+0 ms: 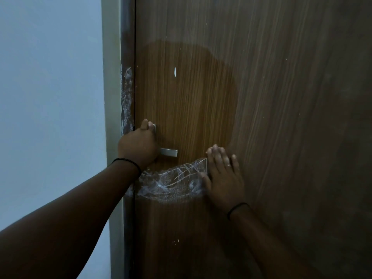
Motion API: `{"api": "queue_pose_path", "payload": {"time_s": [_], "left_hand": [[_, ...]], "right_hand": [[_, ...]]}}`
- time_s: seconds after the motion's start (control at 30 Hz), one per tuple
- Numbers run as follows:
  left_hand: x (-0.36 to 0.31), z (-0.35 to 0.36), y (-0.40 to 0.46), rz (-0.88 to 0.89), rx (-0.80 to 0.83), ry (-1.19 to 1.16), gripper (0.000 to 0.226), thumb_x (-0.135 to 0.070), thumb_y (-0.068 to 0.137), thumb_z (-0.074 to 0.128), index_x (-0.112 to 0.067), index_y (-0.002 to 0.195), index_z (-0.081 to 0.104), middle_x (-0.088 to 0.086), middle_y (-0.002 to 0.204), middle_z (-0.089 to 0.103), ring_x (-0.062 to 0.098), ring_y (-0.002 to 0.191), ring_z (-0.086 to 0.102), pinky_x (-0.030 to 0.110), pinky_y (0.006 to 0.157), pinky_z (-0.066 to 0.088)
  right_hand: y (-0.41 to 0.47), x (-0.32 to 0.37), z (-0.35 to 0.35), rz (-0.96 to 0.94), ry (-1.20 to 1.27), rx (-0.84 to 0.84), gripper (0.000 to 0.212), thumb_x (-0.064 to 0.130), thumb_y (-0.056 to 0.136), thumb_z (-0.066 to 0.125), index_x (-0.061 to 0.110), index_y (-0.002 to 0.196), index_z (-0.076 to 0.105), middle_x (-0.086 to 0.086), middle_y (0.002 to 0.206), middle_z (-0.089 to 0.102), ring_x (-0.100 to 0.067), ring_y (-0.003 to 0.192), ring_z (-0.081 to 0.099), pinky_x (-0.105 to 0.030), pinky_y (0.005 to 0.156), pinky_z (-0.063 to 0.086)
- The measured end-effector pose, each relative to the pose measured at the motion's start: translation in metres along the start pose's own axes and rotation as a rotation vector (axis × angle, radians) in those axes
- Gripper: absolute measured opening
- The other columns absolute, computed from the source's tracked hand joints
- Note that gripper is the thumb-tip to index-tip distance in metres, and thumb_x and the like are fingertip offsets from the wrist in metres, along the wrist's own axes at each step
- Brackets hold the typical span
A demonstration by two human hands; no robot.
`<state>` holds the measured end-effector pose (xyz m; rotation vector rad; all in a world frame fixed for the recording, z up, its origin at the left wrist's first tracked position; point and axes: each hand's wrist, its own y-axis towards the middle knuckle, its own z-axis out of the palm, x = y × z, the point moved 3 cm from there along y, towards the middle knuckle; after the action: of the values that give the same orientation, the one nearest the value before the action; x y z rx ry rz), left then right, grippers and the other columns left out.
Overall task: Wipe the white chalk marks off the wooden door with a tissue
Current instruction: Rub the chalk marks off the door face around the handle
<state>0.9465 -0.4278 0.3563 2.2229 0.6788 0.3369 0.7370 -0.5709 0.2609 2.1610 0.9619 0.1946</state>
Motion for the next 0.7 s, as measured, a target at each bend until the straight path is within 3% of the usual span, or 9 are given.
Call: {"api": "queue_pose_path", "payload": {"time_s": [0.17, 0.27, 0.4, 0.6, 0.7], "left_hand": [[-0.004, 0.001, -0.001, -0.010, 0.004, -0.005, 0.052, -0.024, 0.099, 0.039, -0.008, 0.148, 0.034, 0.014, 0.153, 0.038, 0.031, 0.087, 0.067, 0.033, 0.059, 0.046], [-0.001, 0.001, -0.001, -0.005, -0.003, -0.013, 0.051, -0.024, 0.098, 0.038, -0.008, 0.146, 0.036, 0.014, 0.152, 0.039, 0.032, 0.087, 0.067, 0.032, 0.057, 0.041], [-0.001, -0.002, 0.000, -0.012, -0.016, -0.031, 0.049, -0.024, 0.100, 0.036, -0.008, 0.146, 0.038, 0.014, 0.151, 0.041, 0.033, 0.089, 0.067, 0.036, 0.062, 0.050], [-0.004, 0.002, -0.001, -0.014, 0.004, -0.002, 0.054, -0.024, 0.097, 0.041, -0.008, 0.148, 0.034, 0.012, 0.155, 0.035, 0.034, 0.092, 0.066, 0.033, 0.060, 0.041], [-0.002, 0.001, -0.001, -0.028, -0.011, -0.009, 0.049, -0.024, 0.099, 0.037, -0.009, 0.146, 0.037, 0.012, 0.154, 0.036, 0.034, 0.091, 0.067, 0.032, 0.059, 0.041]], "right_hand": [[0.031, -0.005, -0.024, 0.143, 0.063, -0.134, 0.071, 0.056, 0.101, 0.014, 0.013, 0.155, -0.002, -0.007, 0.163, -0.007, -0.020, 0.151, -0.010, -0.043, 0.122, -0.006], [0.028, 0.025, -0.012, 0.042, 0.087, -0.067, 0.073, 0.058, 0.100, 0.015, 0.013, 0.155, -0.003, -0.006, 0.163, -0.011, -0.019, 0.150, -0.014, -0.043, 0.122, -0.006], [-0.015, 0.027, 0.022, -0.079, 0.034, 0.066, 0.072, 0.059, 0.100, 0.014, 0.018, 0.156, -0.004, -0.002, 0.163, -0.011, -0.017, 0.150, -0.015, -0.045, 0.121, -0.006], [0.008, 0.007, -0.004, 0.087, 0.051, -0.058, 0.070, 0.055, 0.101, 0.015, 0.014, 0.155, -0.003, -0.006, 0.163, -0.009, -0.018, 0.150, -0.013, -0.045, 0.122, -0.004], [0.015, 0.034, -0.001, 0.022, 0.076, -0.030, 0.073, 0.058, 0.100, 0.016, 0.014, 0.155, -0.004, -0.005, 0.163, -0.013, -0.019, 0.150, -0.015, -0.044, 0.122, -0.005]]}}
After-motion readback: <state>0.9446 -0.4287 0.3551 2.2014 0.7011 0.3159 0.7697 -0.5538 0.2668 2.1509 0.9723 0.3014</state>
